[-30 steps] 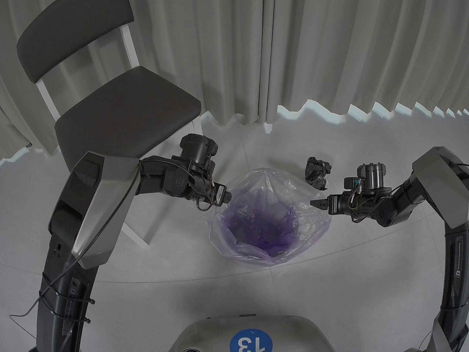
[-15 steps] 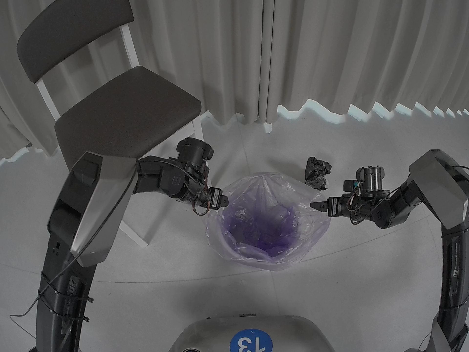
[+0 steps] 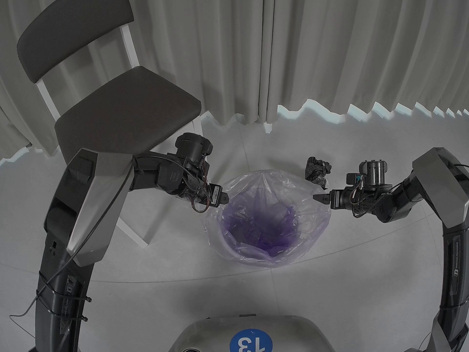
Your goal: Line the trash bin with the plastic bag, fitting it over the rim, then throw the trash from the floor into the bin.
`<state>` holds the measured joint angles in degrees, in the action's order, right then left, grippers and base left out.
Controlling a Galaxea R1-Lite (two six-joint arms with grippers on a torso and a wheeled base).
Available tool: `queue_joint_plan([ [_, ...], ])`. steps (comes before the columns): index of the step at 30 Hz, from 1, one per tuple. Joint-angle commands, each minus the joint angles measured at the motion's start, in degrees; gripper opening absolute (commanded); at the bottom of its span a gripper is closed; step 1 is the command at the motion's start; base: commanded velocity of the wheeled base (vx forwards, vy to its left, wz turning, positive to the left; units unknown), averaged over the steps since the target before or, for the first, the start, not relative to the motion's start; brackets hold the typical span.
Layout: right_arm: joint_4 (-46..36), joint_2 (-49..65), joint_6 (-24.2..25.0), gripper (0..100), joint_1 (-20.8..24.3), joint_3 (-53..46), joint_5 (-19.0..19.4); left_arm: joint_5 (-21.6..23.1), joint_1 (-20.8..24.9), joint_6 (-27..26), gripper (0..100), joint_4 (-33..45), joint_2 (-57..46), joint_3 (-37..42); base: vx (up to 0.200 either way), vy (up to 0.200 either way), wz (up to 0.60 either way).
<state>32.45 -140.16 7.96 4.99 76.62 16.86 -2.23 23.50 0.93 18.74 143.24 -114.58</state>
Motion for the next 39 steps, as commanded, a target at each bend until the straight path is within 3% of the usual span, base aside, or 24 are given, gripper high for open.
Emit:
queue_joint_plan([
  [1, -2.7, -2.3, -0.1, 100, -0.6, 5.6, 0.0, -0.1, -0.9, -1.2, 100, 0.3, 1.4, 0.0, 0.0, 0.0, 0.0],
  [16, -6.0, -5.0, -2.1, 100, -1.1, 9.1, 0.0, -0.1, -4.2, -1.4, 100, 0.3, -0.5, 0.0, 0.0, 0.0, 0.0],
  [39, -6.0, -11.8, -2.7, 100, -0.3, 11.3, 0.0, -0.7, -5.4, -1.9, 100, 0.9, 5.8, 0.0, 0.0, 0.0, 0.0],
])
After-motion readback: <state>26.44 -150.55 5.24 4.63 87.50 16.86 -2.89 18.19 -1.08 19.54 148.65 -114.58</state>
